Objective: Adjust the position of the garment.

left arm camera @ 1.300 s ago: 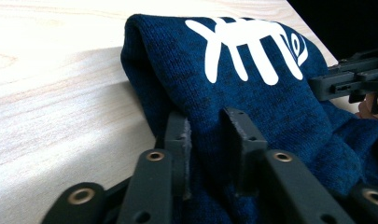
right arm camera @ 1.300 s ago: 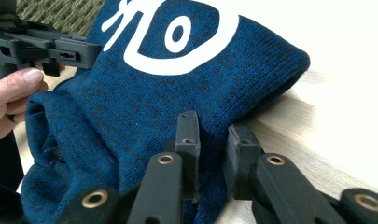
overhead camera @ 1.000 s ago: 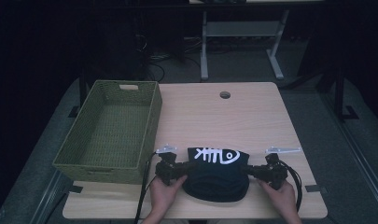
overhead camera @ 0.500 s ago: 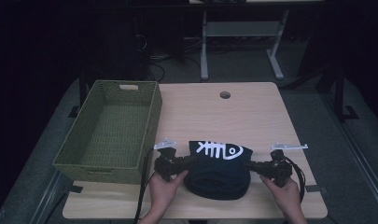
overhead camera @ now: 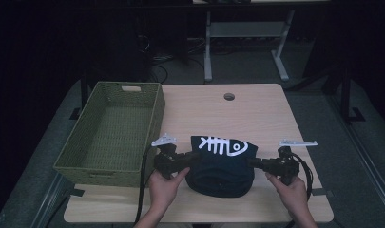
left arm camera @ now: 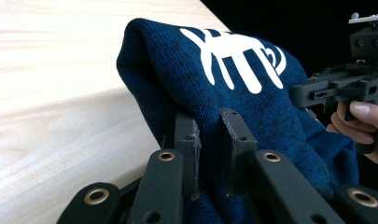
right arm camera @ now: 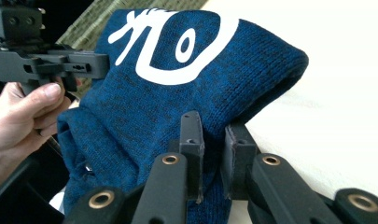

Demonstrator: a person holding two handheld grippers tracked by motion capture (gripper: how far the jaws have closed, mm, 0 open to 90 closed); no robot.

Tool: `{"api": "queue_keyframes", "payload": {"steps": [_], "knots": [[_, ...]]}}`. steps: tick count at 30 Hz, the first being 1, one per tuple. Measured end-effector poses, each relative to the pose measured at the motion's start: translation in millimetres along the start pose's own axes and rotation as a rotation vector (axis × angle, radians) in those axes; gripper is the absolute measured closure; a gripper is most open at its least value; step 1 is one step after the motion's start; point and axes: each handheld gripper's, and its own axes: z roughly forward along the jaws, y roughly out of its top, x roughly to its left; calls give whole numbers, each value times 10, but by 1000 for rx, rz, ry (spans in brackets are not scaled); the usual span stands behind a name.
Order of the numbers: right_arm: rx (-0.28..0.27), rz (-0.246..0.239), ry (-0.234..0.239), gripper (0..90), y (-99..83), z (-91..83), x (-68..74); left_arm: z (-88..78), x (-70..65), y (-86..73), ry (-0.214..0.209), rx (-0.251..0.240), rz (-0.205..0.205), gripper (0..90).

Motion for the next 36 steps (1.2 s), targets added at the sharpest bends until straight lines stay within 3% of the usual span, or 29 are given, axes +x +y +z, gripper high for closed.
{"api": "queue_keyframes", "payload": {"steps": [12,36], "knots": [[-14,-17,23,802,264,6,177,-237,-14,262,-3,-27,11,787],[-28,-81,80,802,854,258,693,-824,190,624,-3,-89,-13,787]]}}
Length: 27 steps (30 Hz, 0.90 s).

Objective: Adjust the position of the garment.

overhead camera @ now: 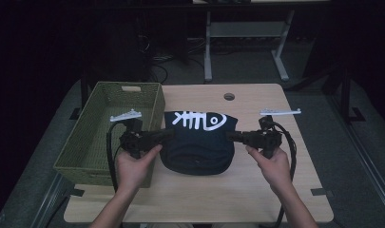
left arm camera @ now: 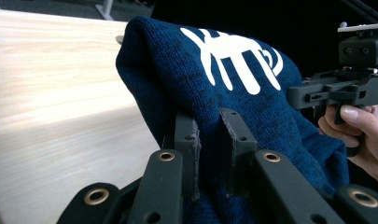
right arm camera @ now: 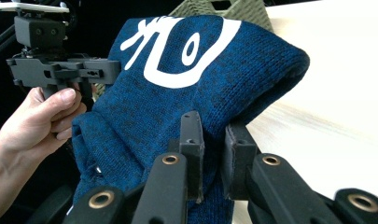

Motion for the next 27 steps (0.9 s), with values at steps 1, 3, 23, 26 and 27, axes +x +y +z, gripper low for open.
{"api": "queue_keyframes", "payload": {"steps": [1,3,23,26,27], "knots": [[0,0,0,802,0,0,0,-21,12,9,2,-1,0,787],[2,0,12,802,45,59,38,-75,44,27,7,-5,-8,787],[13,-23,66,802,355,526,323,-524,349,197,19,-25,-55,787],[15,-22,66,802,380,564,348,-577,395,211,23,-33,-66,787],[17,-27,69,802,402,610,369,-604,417,218,28,-35,-66,788]]}}
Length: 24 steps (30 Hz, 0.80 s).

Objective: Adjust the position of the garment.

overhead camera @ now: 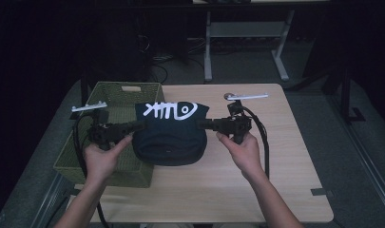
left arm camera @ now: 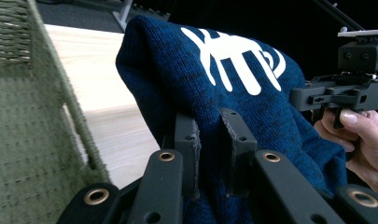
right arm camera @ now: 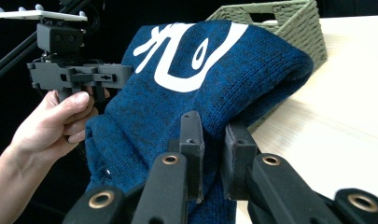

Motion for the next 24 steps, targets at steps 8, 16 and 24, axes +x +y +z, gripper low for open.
{"api": "queue_keyframes", "payload": {"steps": [8,16,24], "knots": [[9,0,10,802,90,184,76,-134,122,58,8,-5,-15,789],[22,-7,29,802,219,423,188,-271,280,141,21,-5,-36,791],[30,-9,47,802,343,657,283,-471,432,216,35,-19,-59,792]]}}
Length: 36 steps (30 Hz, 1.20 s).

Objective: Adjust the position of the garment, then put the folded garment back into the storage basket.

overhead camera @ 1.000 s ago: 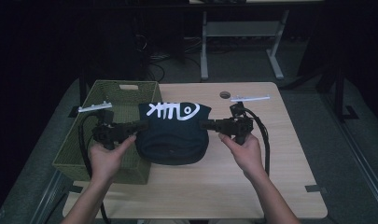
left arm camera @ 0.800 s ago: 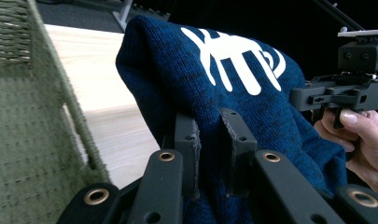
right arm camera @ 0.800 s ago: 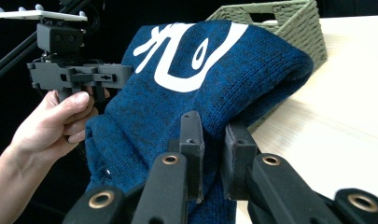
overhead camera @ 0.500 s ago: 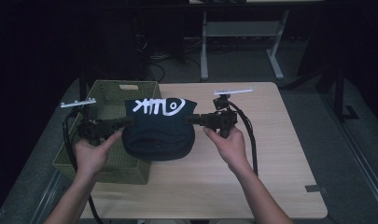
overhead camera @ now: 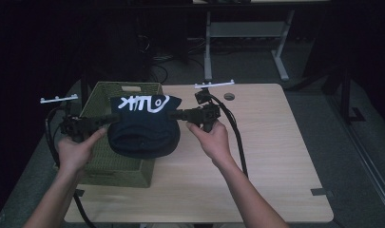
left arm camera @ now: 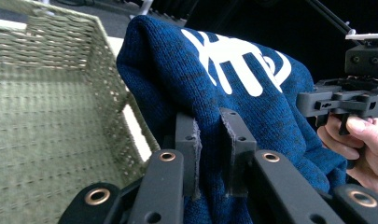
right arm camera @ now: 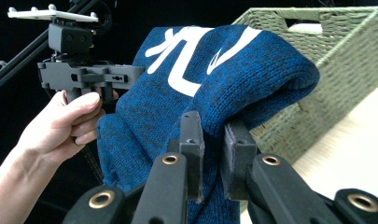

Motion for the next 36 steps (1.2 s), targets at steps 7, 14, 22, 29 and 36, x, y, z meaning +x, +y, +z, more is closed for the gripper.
{"api": "queue_keyframes", "payload": {"steps": [7,14,22,29,36], "knots": [[14,1,17,802,107,219,51,-202,154,64,15,-11,-18,792],[26,-1,30,802,150,381,118,-351,237,100,30,-8,-25,793],[41,-7,45,802,202,559,179,-504,316,117,48,-22,-29,793],[55,-2,54,802,213,715,190,-590,427,111,54,-16,-42,793],[69,23,61,802,225,883,182,-644,598,122,61,-7,-61,793]]}}
